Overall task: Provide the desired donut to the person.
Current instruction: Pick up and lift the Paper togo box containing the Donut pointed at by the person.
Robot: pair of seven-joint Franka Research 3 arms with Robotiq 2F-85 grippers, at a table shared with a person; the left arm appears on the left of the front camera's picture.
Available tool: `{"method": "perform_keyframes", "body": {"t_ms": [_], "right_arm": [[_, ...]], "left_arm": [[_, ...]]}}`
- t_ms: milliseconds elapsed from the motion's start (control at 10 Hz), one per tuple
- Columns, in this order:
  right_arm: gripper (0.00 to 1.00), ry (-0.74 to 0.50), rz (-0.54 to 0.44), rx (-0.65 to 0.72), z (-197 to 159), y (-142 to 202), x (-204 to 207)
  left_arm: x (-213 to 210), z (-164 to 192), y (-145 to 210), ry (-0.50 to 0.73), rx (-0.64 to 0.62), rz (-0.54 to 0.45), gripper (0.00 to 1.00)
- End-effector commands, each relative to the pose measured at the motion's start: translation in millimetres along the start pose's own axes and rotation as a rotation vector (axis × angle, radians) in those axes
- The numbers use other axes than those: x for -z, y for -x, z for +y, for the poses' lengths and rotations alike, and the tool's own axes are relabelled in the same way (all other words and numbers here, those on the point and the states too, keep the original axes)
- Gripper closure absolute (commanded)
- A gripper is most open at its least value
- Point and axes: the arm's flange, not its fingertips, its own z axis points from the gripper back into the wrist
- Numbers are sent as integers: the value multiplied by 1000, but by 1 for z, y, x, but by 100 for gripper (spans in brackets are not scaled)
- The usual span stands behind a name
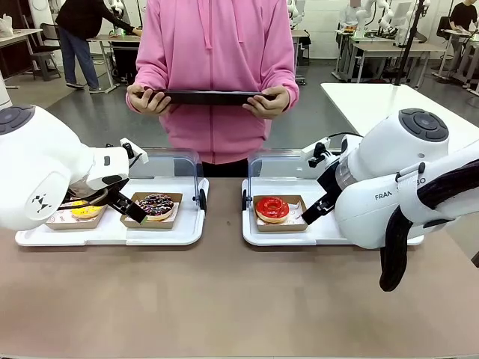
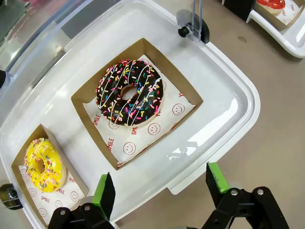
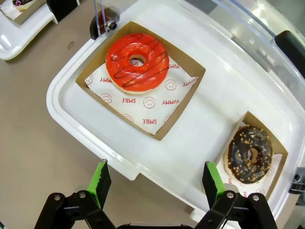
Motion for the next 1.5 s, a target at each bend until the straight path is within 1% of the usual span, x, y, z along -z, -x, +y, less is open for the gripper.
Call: {"method": "perform_keyframes", "body": {"t_ms": [0, 100, 200, 300, 400, 500, 700, 800, 900, 1100, 1300, 1400], "right_arm": [[0, 0, -1, 0, 0, 0, 0], [0, 0, 0, 0, 0, 0, 0], [0, -34, -56, -39, -7, 4, -18], [0, -130, -92, -79, -28, 11, -46], [0, -240, -103, -132, -54, 31, -72], [0, -298, -115, -171, -74, 51, -90], [0, -336, -164, -217, -111, 80, -108], [0, -378, -200, -236, -126, 96, -104], [0, -381, -224, -230, -136, 110, -100], [0, -346, -285, -235, -143, 134, -111], [0, -316, -326, -220, -153, 149, -132], [0, -315, -347, -205, -158, 153, -142]], "left_arm": [[0, 0, 0, 0, 0, -1, 0], [0, 0, 0, 0, 0, 0, 0], [-15, 4, 7, -47, 10, -3, 0], [-41, 13, 15, -72, 30, -46, 0], [-64, 21, 33, -18, 46, -50, 0], [-80, 28, 52, 8, 46, -49, 0], [-102, 39, 88, 78, 74, -69, 0], [-106, 48, 109, 122, 92, -104, 0], [-107, 56, 125, 147, 99, -138, 0], [-112, 75, 155, 190, 72, -229, 0], [-120, 92, 170, 193, 63, -275, 0], [-123, 95, 173, 192, 64, -284, 0]]}}
